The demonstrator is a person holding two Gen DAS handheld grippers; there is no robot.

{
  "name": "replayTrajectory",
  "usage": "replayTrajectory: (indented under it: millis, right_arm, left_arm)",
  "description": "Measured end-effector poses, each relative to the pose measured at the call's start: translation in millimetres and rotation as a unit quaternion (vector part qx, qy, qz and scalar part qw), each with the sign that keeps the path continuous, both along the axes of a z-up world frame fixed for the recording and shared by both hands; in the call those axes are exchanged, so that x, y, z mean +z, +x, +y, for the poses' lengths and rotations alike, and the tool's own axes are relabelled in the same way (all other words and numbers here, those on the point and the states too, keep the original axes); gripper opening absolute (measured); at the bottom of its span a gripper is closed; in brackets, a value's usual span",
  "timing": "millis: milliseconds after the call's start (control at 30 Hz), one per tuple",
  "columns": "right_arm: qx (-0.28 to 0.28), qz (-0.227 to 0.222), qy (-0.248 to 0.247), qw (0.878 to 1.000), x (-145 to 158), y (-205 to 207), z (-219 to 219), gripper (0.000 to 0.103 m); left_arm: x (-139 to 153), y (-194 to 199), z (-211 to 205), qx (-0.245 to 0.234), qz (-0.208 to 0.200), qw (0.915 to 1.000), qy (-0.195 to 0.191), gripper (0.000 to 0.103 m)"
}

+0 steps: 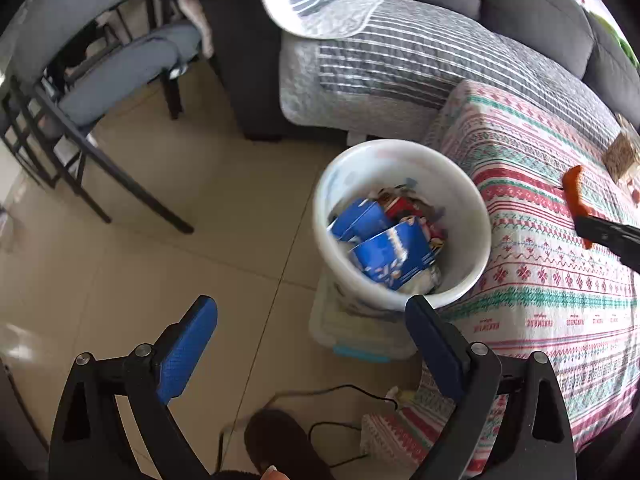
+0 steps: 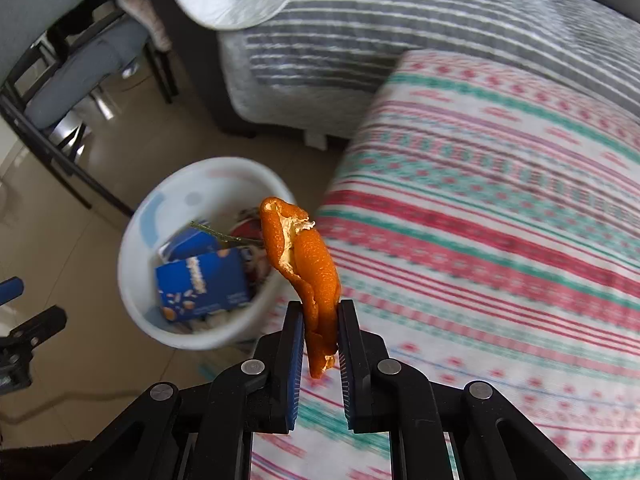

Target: Collect trash

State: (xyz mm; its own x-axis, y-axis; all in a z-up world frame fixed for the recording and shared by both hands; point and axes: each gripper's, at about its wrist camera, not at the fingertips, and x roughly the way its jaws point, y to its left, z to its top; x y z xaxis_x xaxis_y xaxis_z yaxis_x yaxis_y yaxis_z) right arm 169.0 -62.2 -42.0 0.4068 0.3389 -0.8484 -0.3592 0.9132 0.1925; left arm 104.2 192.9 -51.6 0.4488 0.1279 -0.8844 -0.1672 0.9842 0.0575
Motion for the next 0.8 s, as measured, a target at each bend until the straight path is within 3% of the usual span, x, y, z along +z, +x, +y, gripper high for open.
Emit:
replayTrajectory:
  millis: [233,267,300,333,633,800]
  right_arm:
    - [0.03,-0.005,0.031,0.999,-22.3,11.6,44.4,0.018]
    - [0.033,-0.007,0.04,0.999,-24.6,14.0,46.0,0.03]
    - [0.031,-0.006,0.045,0.998,-27.0,16.2,47.3,0.05]
    - [0.024,-0.007,0.046,0.999,-28.4,17.2,46.5,0.056]
    - [-0.005,-0.03,0.012,0.999,-5.6,1.3,17.6,0.06]
    - [-0.035,-0.062,-0.009,0.997,20.6,-28.9,-16.7,0.074]
  left_arm:
    - [3.2,-16.3,21.6,0.014,-0.004,0.9998,-0.01,0.097]
    - [3.5,-17.4,22.6,0.014,-0.005,0.9998,-0.01,0.097]
    - [3.7,-17.7,22.5,0.014,-0.006,0.9998,-0.01,0.097]
    - [3.8,-18.3,23.2,0.014,-0.006,0.9998,-0.01,0.097]
    - [11.5,-26.3,1.8,0.009,-0.016,0.9998,-0.012,0.097]
    - [22.2,-41.9,-25.4,0.0,-0.025,0.9995,-0.017,0.097]
